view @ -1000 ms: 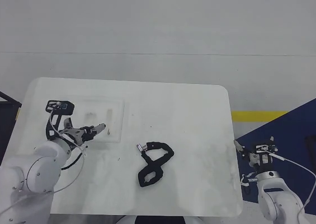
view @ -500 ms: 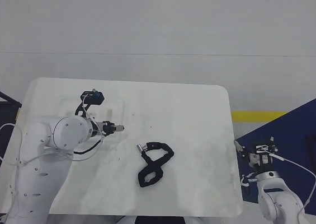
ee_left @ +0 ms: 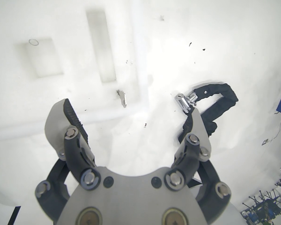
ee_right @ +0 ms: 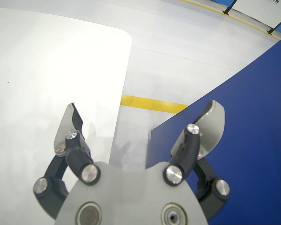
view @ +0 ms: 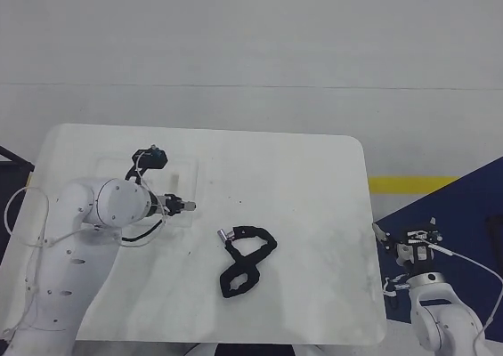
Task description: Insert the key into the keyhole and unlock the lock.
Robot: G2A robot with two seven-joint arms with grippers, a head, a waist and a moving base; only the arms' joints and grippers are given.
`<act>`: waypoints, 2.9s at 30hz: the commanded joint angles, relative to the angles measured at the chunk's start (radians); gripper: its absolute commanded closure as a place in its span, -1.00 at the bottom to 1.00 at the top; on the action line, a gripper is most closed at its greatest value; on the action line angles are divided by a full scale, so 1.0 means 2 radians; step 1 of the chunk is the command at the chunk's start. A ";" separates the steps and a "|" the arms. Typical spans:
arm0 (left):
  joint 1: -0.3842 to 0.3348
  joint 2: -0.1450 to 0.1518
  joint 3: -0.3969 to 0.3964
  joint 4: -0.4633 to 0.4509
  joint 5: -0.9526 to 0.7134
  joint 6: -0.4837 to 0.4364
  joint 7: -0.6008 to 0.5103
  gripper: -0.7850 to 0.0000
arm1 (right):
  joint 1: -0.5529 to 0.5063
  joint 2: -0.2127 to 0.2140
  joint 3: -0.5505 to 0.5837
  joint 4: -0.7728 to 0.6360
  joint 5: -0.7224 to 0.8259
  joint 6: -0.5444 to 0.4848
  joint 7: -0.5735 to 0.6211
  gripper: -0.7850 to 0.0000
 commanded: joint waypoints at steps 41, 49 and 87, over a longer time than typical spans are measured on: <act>-0.069 0.051 0.118 0.051 -0.027 0.024 0.013 0.68 | 0.000 0.000 0.000 0.000 0.000 0.000 0.000 -1.00; -0.075 0.048 0.114 0.061 -0.022 0.017 0.006 1.00 | 0.000 0.000 0.000 0.000 0.000 0.000 0.000 -1.00; 0.112 0.076 -0.257 0.142 -0.631 -0.212 0.000 1.00 | 0.000 0.000 0.000 0.000 0.000 0.000 0.000 -1.00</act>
